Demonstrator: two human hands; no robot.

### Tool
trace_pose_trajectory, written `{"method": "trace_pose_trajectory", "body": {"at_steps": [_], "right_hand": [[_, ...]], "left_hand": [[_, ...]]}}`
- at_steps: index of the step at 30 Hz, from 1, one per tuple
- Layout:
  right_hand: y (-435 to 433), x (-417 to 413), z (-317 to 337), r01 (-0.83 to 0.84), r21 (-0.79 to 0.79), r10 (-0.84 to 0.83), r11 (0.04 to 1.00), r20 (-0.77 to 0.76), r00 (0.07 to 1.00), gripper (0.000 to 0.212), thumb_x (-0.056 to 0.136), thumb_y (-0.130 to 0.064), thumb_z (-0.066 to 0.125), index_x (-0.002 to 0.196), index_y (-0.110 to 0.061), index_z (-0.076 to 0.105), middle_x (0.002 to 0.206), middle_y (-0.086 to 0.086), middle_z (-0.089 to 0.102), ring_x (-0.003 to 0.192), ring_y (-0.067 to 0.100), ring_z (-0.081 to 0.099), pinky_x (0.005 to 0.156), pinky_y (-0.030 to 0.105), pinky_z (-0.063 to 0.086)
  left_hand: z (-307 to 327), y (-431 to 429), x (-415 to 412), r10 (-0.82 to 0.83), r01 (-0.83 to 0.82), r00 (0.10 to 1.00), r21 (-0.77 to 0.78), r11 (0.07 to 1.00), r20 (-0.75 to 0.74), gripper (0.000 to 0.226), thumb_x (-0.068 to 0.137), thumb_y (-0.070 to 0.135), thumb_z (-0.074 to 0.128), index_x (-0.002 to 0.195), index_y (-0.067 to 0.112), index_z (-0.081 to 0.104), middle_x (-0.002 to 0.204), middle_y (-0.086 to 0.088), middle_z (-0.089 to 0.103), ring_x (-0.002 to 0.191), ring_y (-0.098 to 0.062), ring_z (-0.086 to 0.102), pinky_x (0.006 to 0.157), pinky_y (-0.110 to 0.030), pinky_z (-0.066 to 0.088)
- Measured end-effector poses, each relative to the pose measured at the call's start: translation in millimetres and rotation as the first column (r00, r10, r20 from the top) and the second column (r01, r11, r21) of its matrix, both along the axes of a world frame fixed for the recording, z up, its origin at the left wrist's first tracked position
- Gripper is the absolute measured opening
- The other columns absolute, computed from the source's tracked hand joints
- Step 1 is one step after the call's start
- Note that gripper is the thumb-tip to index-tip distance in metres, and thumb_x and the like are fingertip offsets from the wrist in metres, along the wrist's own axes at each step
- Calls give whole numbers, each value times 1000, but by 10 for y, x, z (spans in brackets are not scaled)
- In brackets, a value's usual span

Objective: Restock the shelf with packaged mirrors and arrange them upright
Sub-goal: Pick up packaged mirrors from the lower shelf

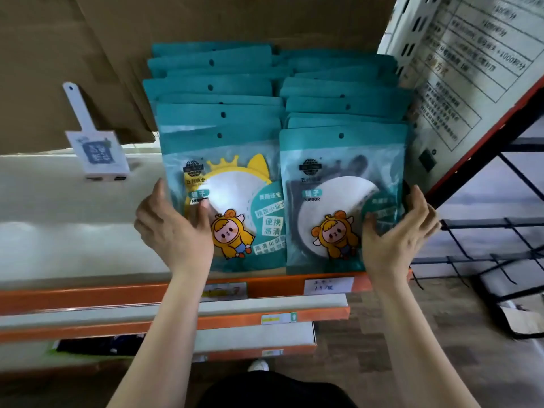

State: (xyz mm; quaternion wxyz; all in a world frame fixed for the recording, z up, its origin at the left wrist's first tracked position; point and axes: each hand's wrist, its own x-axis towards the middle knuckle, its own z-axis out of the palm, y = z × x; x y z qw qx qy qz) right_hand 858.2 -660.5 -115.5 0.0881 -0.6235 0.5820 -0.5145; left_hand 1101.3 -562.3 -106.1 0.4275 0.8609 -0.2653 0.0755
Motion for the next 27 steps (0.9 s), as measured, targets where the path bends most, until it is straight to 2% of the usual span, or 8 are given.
{"method": "trace_pose_trajectory", "body": {"at_steps": [3, 6, 8, 10, 15, 19, 23, 27], "right_hand": [[166, 112, 0, -46, 37, 52, 998, -180, 982, 69, 70, -29, 68, 130, -18, 35, 128, 19, 39, 115, 28, 30, 99, 49, 30], [289, 265, -38, -114, 177, 171, 978, -351, 920, 83, 60, -38, 81, 130, -19, 41, 136, 17, 35, 124, 33, 25, 102, 56, 30], [321, 286, -68, -125, 203, 201, 971, -418, 886, 90, 58, -42, 83, 133, -19, 38, 139, 18, 32, 128, 35, 22, 103, 59, 31], [336, 274, -100, -147, 233, 237, 961, -430, 871, 96, 59, -45, 82, 137, -22, 31, 142, 18, 27, 132, 35, 17, 105, 58, 28], [268, 277, -117, -156, 163, 211, 974, -403, 891, 97, 59, -42, 83, 138, -19, 31, 142, 21, 29, 133, 39, 19, 107, 58, 26], [159, 330, -159, -156, 66, 170, 986, -360, 918, 92, 64, -57, 67, 137, -12, 35, 139, 13, 23, 130, 37, 22, 107, 60, 29], [3, 419, -182, -145, 46, 152, 988, -320, 935, 103, 56, -41, 85, 139, -14, 30, 138, 6, 17, 128, 32, 20, 101, 62, 35], [-181, 510, -195, -149, 49, 157, 988, -292, 943, 110, 50, -36, 90, 138, -19, 27, 139, 4, 15, 127, 32, 19, 99, 60, 37]], "left_hand": [[87, 82, -54, -72, 59, 995, 189, 980, 66, 47, 81, 34, 69, 117, 12, 49, 126, -21, 47, 117, -39, 42, 95, -46, 36], [127, 114, -68, -322, 308, 946, 417, 855, -37, 33, 82, 41, 66, 99, 21, 47, 105, -6, 57, 97, -28, 56, 73, -35, 45], [157, 150, -118, -420, 366, 907, 550, 751, -31, 44, 76, 47, 70, 101, 21, 44, 102, -2, 54, 94, -24, 57, 67, -33, 46], [170, 173, -160, -439, 342, 899, 634, 694, -4, 62, 70, 48, 75, 111, 16, 42, 110, -5, 47, 103, -26, 53, 75, -36, 47], [166, 60, -170, -406, 331, 914, 606, 723, -15, 72, 64, 44, 81, 115, 12, 39, 117, -9, 44, 110, -30, 48, 82, -40, 45], [113, -24, -146, -376, 306, 926, 534, 788, 25, 70, 62, 40, 83, 111, 12, 43, 116, -10, 45, 109, -32, 48, 78, -42, 46], [48, -149, -52, -347, 272, 931, 413, 869, 117, 64, 55, 26, 88, 101, 8, 48, 107, -16, 49, 100, -39, 50, 71, -43, 44], [-5, -388, 71, -292, 221, 945, 363, 905, 151, 67, 49, 23, 90, 98, 4, 49, 106, -22, 49, 97, -43, 50, 70, -46, 44]]}}
